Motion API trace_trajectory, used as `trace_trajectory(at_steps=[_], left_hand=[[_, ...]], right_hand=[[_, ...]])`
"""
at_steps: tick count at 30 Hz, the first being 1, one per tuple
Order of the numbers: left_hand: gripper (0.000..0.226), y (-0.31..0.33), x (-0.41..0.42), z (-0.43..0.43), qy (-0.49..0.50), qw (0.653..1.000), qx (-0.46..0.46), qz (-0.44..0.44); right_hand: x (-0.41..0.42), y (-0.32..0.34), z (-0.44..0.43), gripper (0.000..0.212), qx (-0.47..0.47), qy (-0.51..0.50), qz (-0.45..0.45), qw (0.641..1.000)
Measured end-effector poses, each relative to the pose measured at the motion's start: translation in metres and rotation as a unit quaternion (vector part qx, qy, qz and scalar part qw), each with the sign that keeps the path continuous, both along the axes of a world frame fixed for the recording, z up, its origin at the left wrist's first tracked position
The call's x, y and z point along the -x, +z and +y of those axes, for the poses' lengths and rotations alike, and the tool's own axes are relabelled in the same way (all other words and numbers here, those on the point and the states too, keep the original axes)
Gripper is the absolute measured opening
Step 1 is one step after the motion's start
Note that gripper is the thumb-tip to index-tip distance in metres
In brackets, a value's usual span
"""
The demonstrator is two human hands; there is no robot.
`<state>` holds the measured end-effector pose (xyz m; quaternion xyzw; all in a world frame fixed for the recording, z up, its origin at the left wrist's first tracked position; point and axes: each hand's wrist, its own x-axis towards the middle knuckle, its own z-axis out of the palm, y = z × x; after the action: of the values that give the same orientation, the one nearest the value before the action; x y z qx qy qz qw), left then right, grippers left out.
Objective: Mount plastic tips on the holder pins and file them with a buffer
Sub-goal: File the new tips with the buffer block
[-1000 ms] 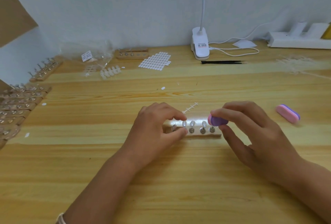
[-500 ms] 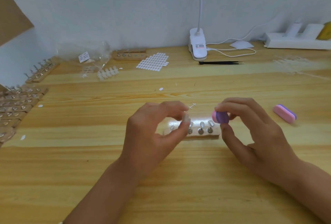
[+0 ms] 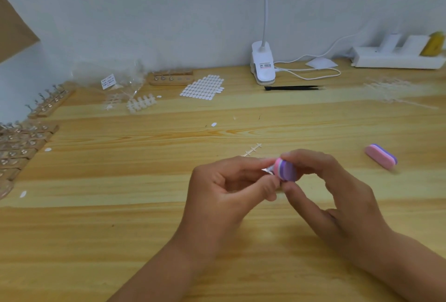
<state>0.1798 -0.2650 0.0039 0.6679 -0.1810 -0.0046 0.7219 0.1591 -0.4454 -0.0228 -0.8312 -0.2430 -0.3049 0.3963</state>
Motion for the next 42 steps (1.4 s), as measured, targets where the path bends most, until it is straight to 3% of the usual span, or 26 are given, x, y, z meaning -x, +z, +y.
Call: trace_trajectory(at_steps=[4,11,17,23,27,37,42], left_hand=[[0.024,-0.001,0.002,-0.004,-0.013,0.998,0.030,0.054],[0.033,-0.003,0.003,-0.008,-0.032,0.995,0.070,0.069],[0.045,-0.004,0.000,-0.005,-0.024,0.998,0.030,0.055],[0.031,-0.002,-0.001,-0.002,-0.004,1.000,-0.008,0.021],[0.033,-0.001,-0.001,-0.003,-0.013,1.000,-0.013,-0.004],[0.032,-0.001,0.001,-0.001,-0.012,0.997,-0.063,-0.031],[0.036,0.002,0.000,0.000,-0.029,0.997,-0.049,-0.061]], right_hand=[[-0.002,0.000,0.000,0.035,0.000,-0.017,-0.001,1.000],[-0.007,0.000,-0.002,0.034,0.019,-0.038,-0.024,0.999],[-0.005,0.001,-0.002,0.031,-0.002,-0.027,0.001,1.000],[0.002,0.012,-0.005,0.021,-0.067,0.002,0.085,0.994],[0.003,0.015,-0.004,0.014,-0.051,0.023,0.110,0.992],[-0.002,0.012,-0.002,0.009,-0.026,-0.008,0.069,0.997],[0.000,0.012,-0.002,0.008,-0.095,0.001,0.088,0.992]])
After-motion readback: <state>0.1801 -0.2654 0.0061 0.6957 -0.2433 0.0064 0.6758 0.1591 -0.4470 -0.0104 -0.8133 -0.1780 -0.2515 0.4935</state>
